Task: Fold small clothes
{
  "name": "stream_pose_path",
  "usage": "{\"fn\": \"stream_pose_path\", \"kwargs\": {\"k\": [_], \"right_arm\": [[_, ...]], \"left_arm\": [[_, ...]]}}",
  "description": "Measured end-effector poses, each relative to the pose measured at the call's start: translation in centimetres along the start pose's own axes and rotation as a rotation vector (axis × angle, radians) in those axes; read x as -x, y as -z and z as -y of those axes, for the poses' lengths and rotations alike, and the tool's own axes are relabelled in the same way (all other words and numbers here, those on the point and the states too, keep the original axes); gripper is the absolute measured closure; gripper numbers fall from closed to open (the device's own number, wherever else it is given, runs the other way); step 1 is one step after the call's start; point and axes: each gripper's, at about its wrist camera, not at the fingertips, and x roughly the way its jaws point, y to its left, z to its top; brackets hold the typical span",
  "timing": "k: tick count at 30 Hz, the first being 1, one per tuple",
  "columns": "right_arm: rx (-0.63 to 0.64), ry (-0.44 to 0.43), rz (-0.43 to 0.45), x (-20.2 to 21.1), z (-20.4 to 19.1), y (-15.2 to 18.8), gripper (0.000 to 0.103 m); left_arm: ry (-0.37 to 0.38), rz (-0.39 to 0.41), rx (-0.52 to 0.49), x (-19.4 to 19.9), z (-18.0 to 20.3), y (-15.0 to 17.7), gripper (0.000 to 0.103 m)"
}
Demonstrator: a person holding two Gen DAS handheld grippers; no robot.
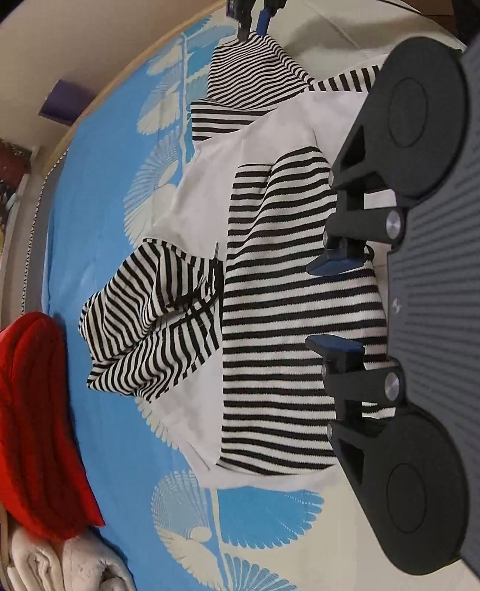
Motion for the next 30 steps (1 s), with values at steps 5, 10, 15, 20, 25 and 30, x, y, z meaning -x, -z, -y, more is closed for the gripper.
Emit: {"fn": "stream_pose_path", "kwargs": {"k": [5,10,15,20,25,30], "right_arm": [[-0.121,0.03,0.034,-0.2,4.9,-2.3,0.07],[-0.24,0.025,0.037,-1.5,8.6,-3.6,0.068],[-0.272,0.074,0.032,-2.9,10.5,-3.9,0.068],[-0.321,0.063,0.033,-4.4,12.2,-4.3,0.068],[-0.325,0.039,0.047,-5.7,12.6,-4.3,0.069],[-0.341,0.04,0.104,-5.1,12.8,-4.2,0.099]], "left_arm": [[-0.008,-0.009,0.009,-0.7,-0.4,0.0,0.064],[-0.023,-0.02,0.016,-1.4,-0.6,-0.1,0.064],[-0.027,-0.029,0.003,-2.0,-0.1,0.0,0.064],[-0.034,-0.033,0.004,-2.4,0.1,-0.1,0.064],[-0.035,-0.037,0.001,-2.5,0.1,-0.1,0.064],[-0.029,-0.033,0.004,-2.3,-0.1,-0.2,0.064]]}}
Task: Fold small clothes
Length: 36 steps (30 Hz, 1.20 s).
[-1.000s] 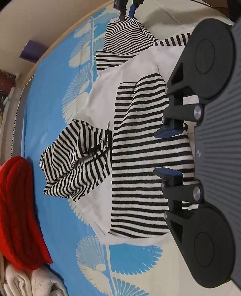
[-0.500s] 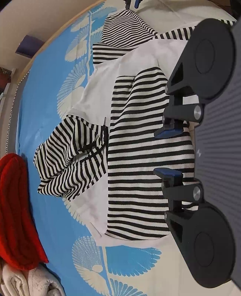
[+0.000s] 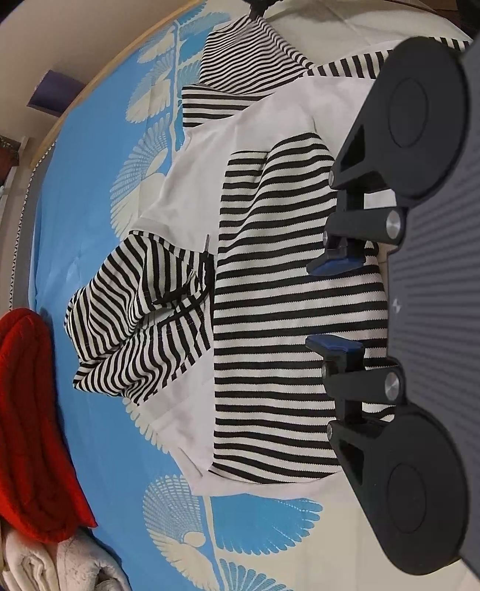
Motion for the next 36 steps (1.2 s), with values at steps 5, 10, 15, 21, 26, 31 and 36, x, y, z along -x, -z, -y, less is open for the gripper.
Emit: {"fn": "stream_pose_path", "kwargs": {"k": [5,10,15,21,26,31,36], "right_arm": [[-0.06,0.071,0.079,2.3,-0.2,0.0,0.099],[-0.12,0.129,0.009,0.5,1.0,0.6,0.094],[-0.025,0.111,0.101,2.1,-1.6,0.9,0.098],[0.366,-0.114,0.316,8.8,-13.9,6.0,0.099],[0.779,-0.628,0.148,14.7,-24.0,19.4,0.097],[1.097,-0.841,-0.448,14.7,-27.1,32.5,0.092],[1.056,-0.607,-0.431,15.7,-27.7,32.5,0.079]], "left_arm": [[-0.004,-0.001,0.02,0.0,-0.6,-0.1,0.064],[-0.002,0.007,0.028,0.5,-1.3,-0.1,0.064],[-0.014,0.026,0.062,1.5,-3.2,-0.2,0.064],[-0.048,0.05,0.153,2.8,-7.1,-0.6,0.064],[-0.071,0.061,0.237,3.8,-11.0,-0.4,0.064],[-0.062,0.05,0.313,4.1,-14.2,-0.1,0.064],[-0.019,0.037,0.382,4.0,-15.9,0.2,0.064]]}}
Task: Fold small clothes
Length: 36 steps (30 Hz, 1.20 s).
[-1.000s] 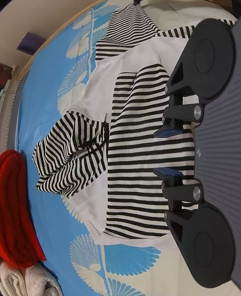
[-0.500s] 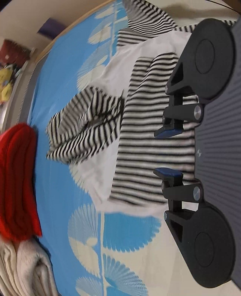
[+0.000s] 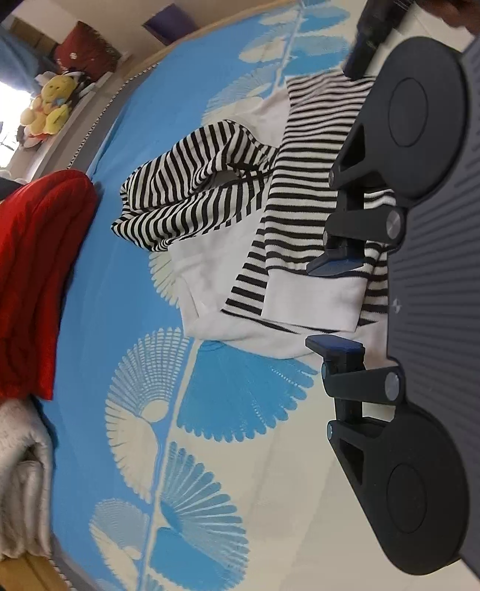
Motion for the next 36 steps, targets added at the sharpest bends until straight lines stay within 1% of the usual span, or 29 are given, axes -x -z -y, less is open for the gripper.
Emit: {"fn": "stream_pose_path", "kwargs": {"k": [1,2,3,4,5,6,7,8,9,10,12,14,15,16,18,20,23,26,27,28,30,33,36], "right_arm": [[-0.062,0.044,0.005,0.8,0.4,-0.6,0.076],[-0.129,0.092,0.008,1.6,0.8,-1.3,0.07],[-0.19,0.126,0.011,2.5,1.5,-1.8,0.069],[-0.229,0.138,0.027,3.1,1.9,-2.0,0.068],[-0.267,0.131,0.071,4.1,2.5,-2.0,0.065],[-0.283,0.118,0.107,4.9,2.9,-1.3,0.061],[-0.291,0.112,0.145,5.5,3.6,-0.8,0.06],[-0.295,0.131,0.162,5.5,4.3,-0.1,0.06],[-0.32,0.203,0.123,4.4,5.4,-0.1,0.059],[-0.353,0.242,0.083,3.6,6.4,0.1,0.059],[-0.443,0.247,0.059,2.7,9.1,0.5,0.06],[-0.534,0.312,0.028,2.2,11.6,1.4,0.059],[-0.581,0.333,0.007,2.0,12.6,1.7,0.059],[-0.625,0.336,-0.018,1.7,13.5,2.6,0.059],[-0.743,0.311,-0.072,1.0,15.2,4.2,0.059],[-0.83,0.292,-0.112,0.6,16.2,5.7,0.059],[-0.864,0.31,-0.128,-0.1,16.8,6.6,0.061],[-0.893,0.31,-0.122,0.0,17.2,7.0,0.061],[-0.897,0.313,-0.119,0.1,17.2,7.1,0.062],[-0.897,0.318,-0.117,0.0,17.2,7.0,0.062],[-0.887,0.332,-0.114,-0.3,17.1,6.9,0.062],[-0.87,0.388,-0.117,-0.1,17.3,6.7,0.061],[-0.871,0.441,-0.11,0.3,17.5,6.6,0.061]], "left_arm": [[0.007,-0.003,0.009,-0.1,-0.1,0.1,0.064],[0.009,-0.007,0.017,-0.2,-0.2,0.1,0.064],[0.008,-0.009,0.024,-0.4,-0.4,0.2,0.065],[0.005,-0.012,0.032,-0.6,-0.6,0.2,0.066],[0.002,-0.016,0.042,-0.9,-0.8,0.3,0.067],[0.0,-0.022,0.056,-1.2,-1.0,0.4,0.074],[0.0,-0.031,0.067,-1.7,-1.3,0.5,0.081],[0.001,-0.041,0.078,-2.1,-1.4,0.6,0.081],[0.005,-0.054,0.093,-2.6,-1.6,0.7,0.081],[0.012,-0.064,0.106,-3.0,-1.7,0.9,0.081],[0.035,-0.092,0.143,-4.0,-1.9,1.0,0.081],[0.058,-0.123,0.194,-5.2,-2.2,1.2,0.081],[0.072,-0.145,0.23,-5.9,-2.3,1.3,0.078],[0.086,-0.162,0.261,-6.4,-2.4,1.5,0.076],[0.105,-0.192,0.312,-7.6,-2.6,1.8,0.071],[0.098,-0.222,0.355,-8.7,-2.6,2.3,0.069],[0.079,-0.236,0.395,-9.6,-2.5,2.7,0.069],[0.065,-0.229,0.416,-9.7,-2.4,2.8,0.069],[0.063,-0.224,0.426,-9.7,-2.5,2.9,0.071],[0.055,-0.221,0.43,-9.6,-2.5,2.9,0.079],[0.04,-0.199,0.417,-9.2,-2.3,3.0,0.103],[0.034,-0.16,0.408,-7.5,-2.0,2.8,0.103],[0.048,-0.121,0.374,-5.4,-1.5,2.4,0.103]]}}
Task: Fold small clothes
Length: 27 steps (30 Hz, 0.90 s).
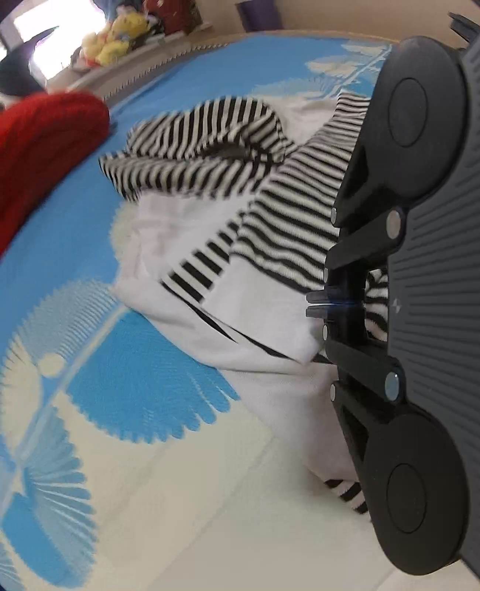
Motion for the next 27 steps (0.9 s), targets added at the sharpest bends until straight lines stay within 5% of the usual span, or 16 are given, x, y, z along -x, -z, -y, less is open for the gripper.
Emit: {"fn": "stream_pose_path", "kwargs": {"k": [5,9,13,20,22,27], "right_arm": [[0.132,-0.061,0.109,1.8,-2.7,1.1,0.06],[0.129,-0.078,0.041,1.1,-3.5,2.0,0.061],[0.126,-0.082,-0.015,0.4,-3.9,2.6,0.06],[0.156,-0.089,-0.02,0.4,-5.1,3.0,0.06],[0.156,-0.091,-0.026,0.3,-5.2,3.1,0.06],[0.161,-0.082,-0.028,0.1,-5.2,3.2,0.06]], "left_arm": [[-0.037,-0.02,-0.01,-0.2,-0.8,-0.5,0.097],[0.02,-0.09,0.094,-1.8,-2.4,-0.4,0.079],[0.024,-0.096,0.141,-3.3,-3.1,-0.5,0.077],[0.005,-0.079,0.191,-4.2,-3.3,-0.3,0.079],[-0.012,-0.06,0.164,-3.6,-2.8,-0.2,0.097],[-0.003,0.039,0.075,1.2,-0.1,0.1,0.098]]}}
